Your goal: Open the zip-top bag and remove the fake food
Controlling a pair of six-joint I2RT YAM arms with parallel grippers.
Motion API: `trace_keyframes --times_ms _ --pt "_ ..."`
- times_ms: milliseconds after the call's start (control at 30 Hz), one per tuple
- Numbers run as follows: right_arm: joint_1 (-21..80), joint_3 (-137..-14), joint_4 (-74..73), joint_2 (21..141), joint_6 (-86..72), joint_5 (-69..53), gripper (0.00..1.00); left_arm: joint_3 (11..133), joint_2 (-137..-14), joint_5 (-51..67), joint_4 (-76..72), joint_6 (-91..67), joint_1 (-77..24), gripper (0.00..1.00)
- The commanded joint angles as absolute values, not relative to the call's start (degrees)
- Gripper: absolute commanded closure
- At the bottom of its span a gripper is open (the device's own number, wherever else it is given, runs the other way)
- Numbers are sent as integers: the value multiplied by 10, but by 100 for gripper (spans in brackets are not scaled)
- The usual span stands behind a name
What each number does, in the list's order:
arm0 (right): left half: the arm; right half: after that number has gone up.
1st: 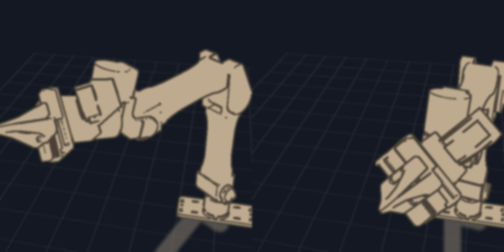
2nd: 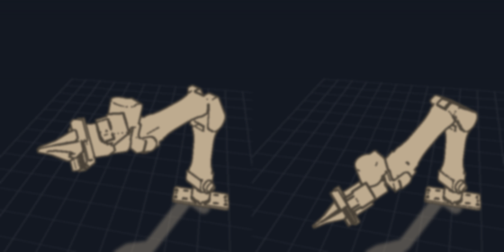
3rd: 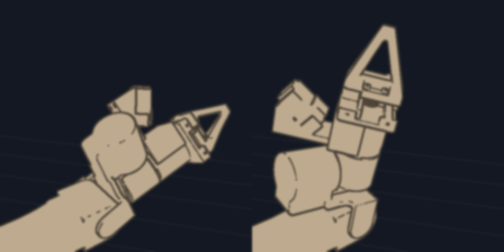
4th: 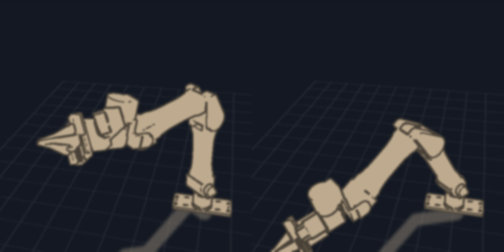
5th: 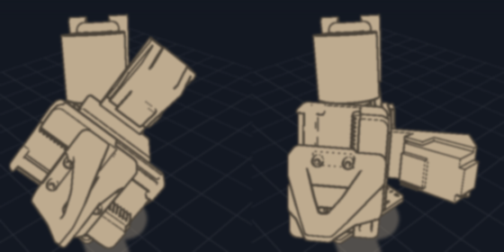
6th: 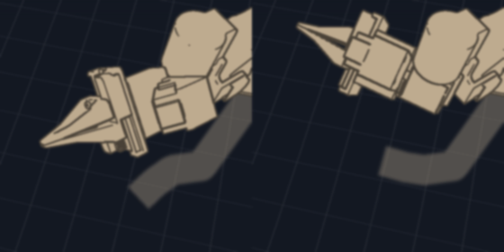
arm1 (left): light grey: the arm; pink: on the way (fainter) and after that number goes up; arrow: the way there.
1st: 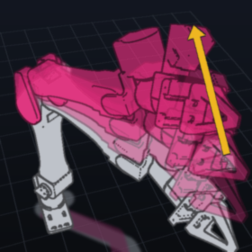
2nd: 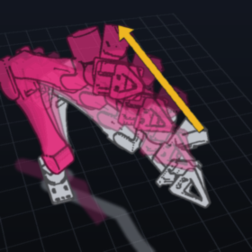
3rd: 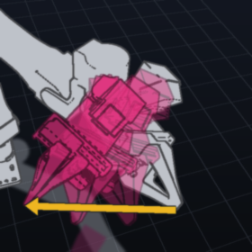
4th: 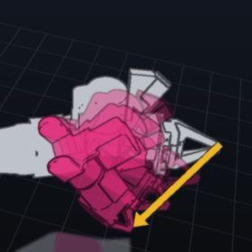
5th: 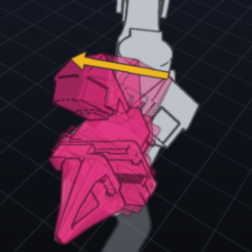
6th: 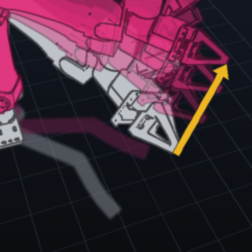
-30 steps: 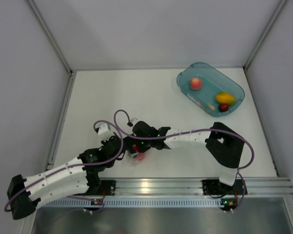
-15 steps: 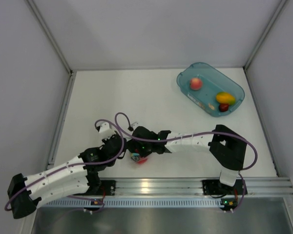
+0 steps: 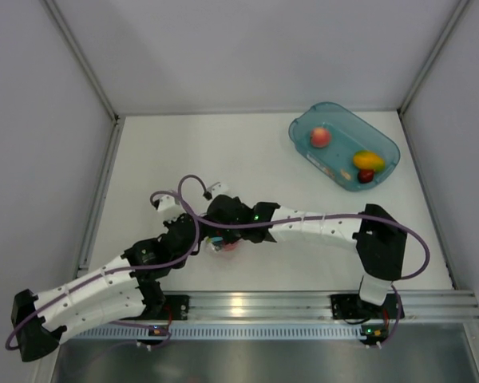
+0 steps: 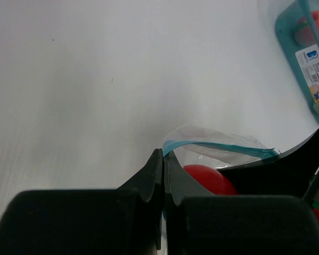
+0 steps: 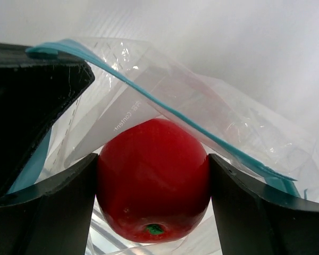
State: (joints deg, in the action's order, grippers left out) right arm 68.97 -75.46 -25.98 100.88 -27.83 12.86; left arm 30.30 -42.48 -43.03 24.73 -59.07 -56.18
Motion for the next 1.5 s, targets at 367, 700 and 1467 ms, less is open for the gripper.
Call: trace_keyframes --times_ms 367,700,1467 --pt "722 -757 -185 912 -244 265 61 319 -408 -449 202 -555 -561 100" --pt "722 -664 -74 812 -211 182 64 319 -414 -467 201 -557 -560 100" --pt "252 -764 -221 806 -154 218 64 352 -449 -440 203 -492 -553 100"
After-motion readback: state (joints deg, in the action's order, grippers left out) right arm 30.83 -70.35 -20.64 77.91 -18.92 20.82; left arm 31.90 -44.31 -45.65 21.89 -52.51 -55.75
